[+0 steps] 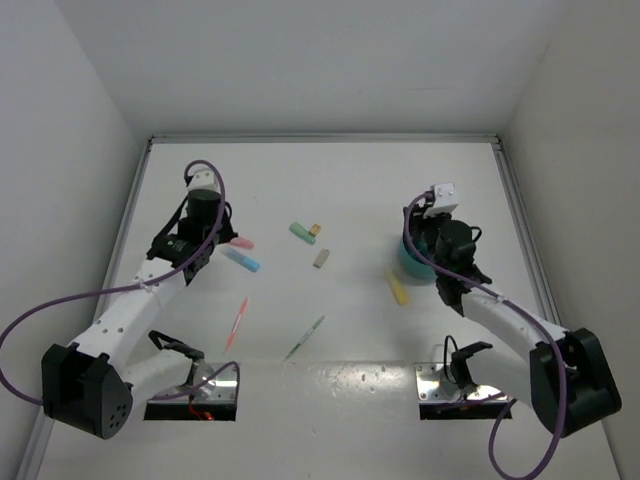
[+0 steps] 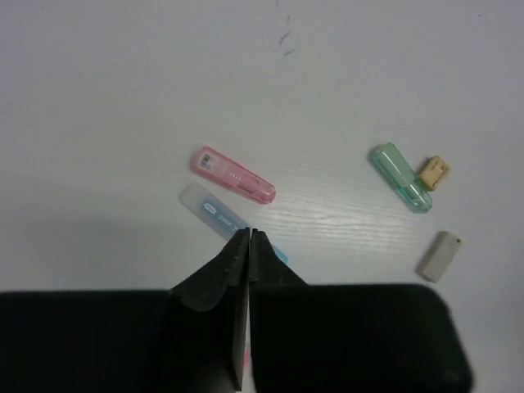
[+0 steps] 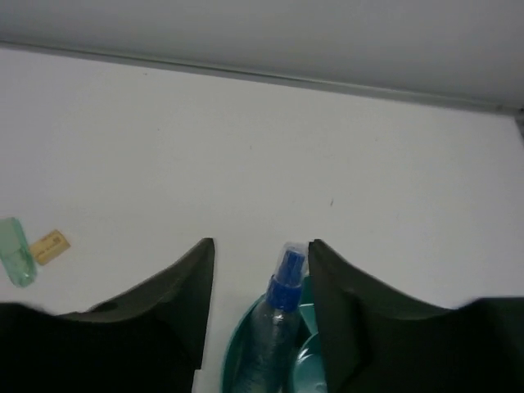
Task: Sort the stationery into containers
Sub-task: Place the stationery in the storage box, then pick up the pen from the center of the board.
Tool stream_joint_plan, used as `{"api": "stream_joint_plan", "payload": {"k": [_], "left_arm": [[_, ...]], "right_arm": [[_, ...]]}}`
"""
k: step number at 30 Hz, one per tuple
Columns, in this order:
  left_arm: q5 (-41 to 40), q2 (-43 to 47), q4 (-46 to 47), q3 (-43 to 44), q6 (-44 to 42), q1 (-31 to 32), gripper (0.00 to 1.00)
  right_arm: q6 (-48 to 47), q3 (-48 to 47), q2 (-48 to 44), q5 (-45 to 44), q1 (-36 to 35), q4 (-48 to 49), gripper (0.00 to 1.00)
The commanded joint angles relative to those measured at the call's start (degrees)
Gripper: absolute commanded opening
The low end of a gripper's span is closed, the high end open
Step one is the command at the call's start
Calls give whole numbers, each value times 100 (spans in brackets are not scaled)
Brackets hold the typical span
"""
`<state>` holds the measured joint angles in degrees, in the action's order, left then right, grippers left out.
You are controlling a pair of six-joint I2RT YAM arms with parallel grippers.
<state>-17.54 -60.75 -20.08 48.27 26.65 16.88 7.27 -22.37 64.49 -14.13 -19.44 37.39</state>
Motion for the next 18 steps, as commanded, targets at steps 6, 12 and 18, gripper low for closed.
{"api": "stream_joint_plan", "payload": {"k": [6,12,18], "left_arm": [[75,-305,-708,-239,1772,-133,43],[-73,-1138,-1173,-161,3116,-334,83],[102,-1861,-1280,139,3890,-520,49]], "right_arm": [[-779,-1611,-350,2455,37,-2532,8],[-981,-2272,64,2618,37,-3413,45],[-982,-2149,-121,2477,37,-3238,8]]}}
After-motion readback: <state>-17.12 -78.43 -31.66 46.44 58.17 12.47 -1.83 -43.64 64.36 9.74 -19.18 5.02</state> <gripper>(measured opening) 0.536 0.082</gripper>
